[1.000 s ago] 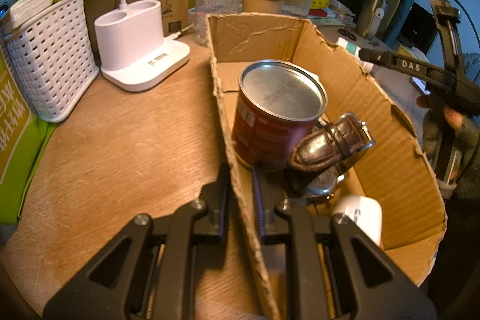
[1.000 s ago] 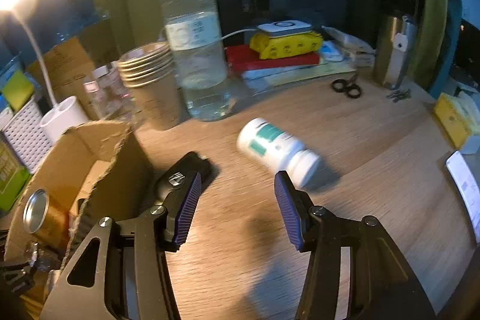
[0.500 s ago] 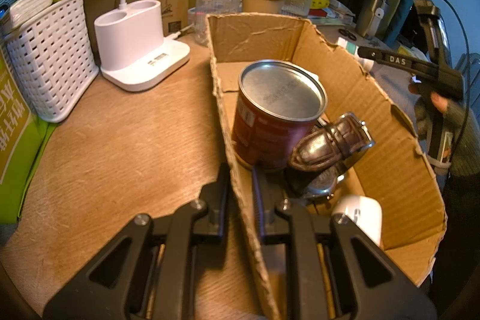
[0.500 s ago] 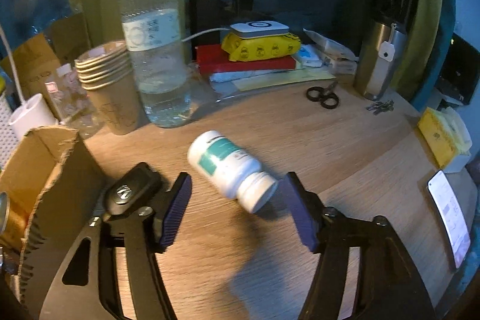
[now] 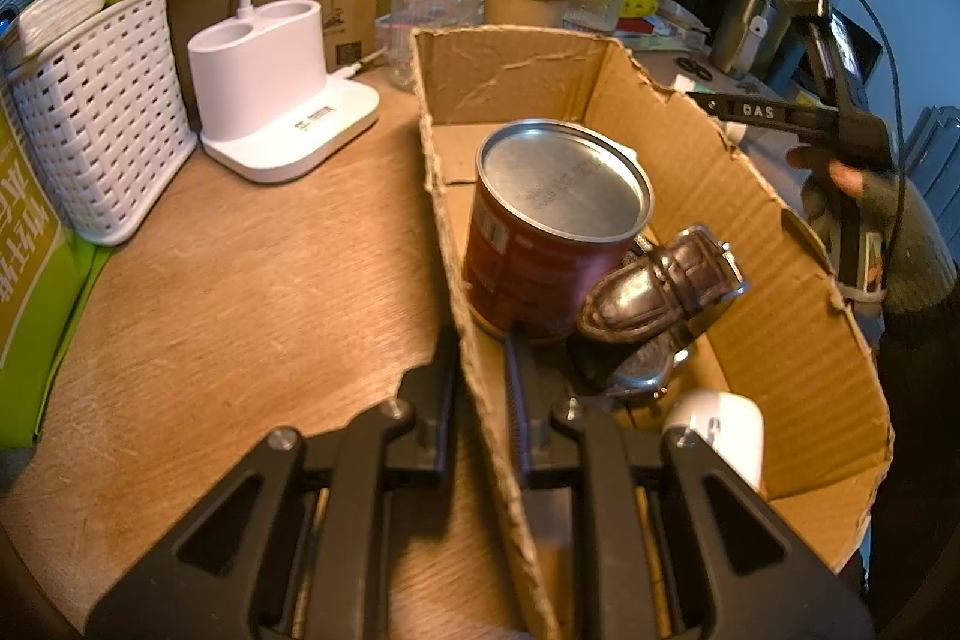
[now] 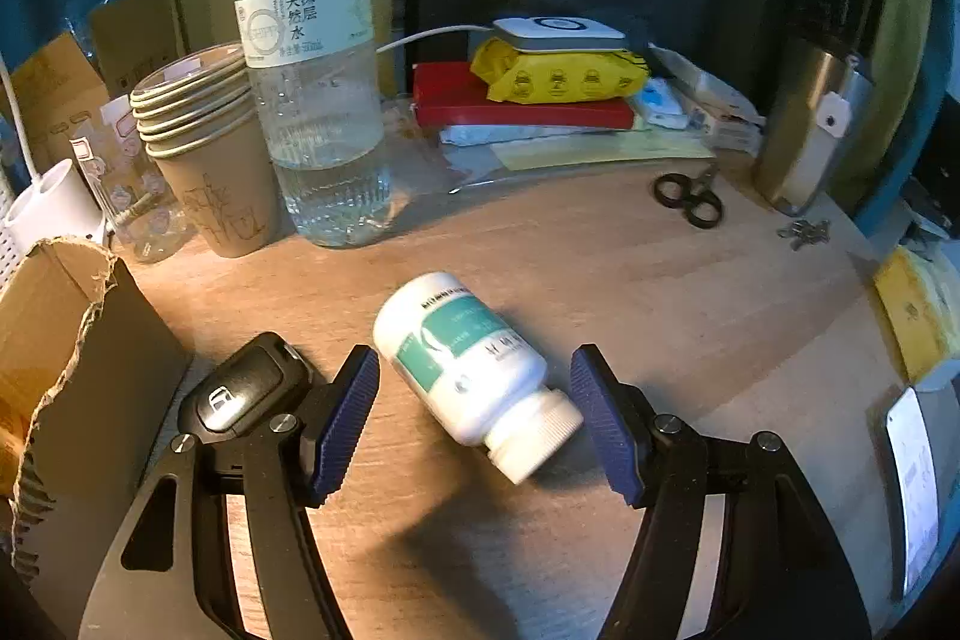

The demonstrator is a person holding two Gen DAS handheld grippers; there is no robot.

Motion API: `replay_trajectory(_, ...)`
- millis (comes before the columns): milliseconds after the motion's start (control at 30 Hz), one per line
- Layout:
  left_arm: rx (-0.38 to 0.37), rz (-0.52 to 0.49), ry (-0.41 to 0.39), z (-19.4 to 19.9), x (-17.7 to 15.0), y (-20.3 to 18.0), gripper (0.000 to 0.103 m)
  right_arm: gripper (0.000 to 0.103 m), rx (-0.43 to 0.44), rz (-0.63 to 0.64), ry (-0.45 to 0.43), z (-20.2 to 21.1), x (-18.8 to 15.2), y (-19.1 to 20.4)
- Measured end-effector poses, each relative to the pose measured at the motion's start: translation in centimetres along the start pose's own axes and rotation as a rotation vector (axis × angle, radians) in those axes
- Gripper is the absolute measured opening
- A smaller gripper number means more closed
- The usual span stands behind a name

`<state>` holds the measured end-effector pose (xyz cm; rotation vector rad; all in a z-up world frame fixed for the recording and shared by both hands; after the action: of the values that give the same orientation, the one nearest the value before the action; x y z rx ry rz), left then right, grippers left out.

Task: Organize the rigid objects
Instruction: 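Move the right gripper past the car key to the white pill bottle, then grasp the white pill bottle upright with the right gripper and lift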

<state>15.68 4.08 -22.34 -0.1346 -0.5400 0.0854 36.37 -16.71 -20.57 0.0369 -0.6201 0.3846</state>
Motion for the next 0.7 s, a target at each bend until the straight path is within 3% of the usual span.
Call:
replay_trajectory(300,0.000,0.000,0.000,0.0,0.0,0.0,0.017,0.068,0.003,0.004,0.037,-1.5,-0.2,0.3)
replay_trajectory(367,0.000,0.000,0.000,0.0,0.0,0.0,0.017,0.049,-0.013,0.011,0.042,-1.6,-0.2,0.4)
replay_trajectory(400,0.000,0.000,0.000,0.0,0.0,0.0,0.017,0.046,-0.015,0.011,0.040,-1.5,-0.3,0.4)
replay_trajectory(700,0.000,0.000,0.000,0.0,0.0,0.0,0.017,0.046,-0.012,0.016,-0.002,-0.2,-0.6,0.8)
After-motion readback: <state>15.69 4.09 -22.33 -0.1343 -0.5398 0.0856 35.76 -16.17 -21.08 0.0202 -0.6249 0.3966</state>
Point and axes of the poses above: each gripper's, at about its wrist camera, not at the fingertips, and z roughly against the way its jaws point, y to its left, x to its top, the point moved 6 cm from there along -z, roughly the way its jaws point, and after that the axes turned 8 degrees about y, right-handed, at the moved point
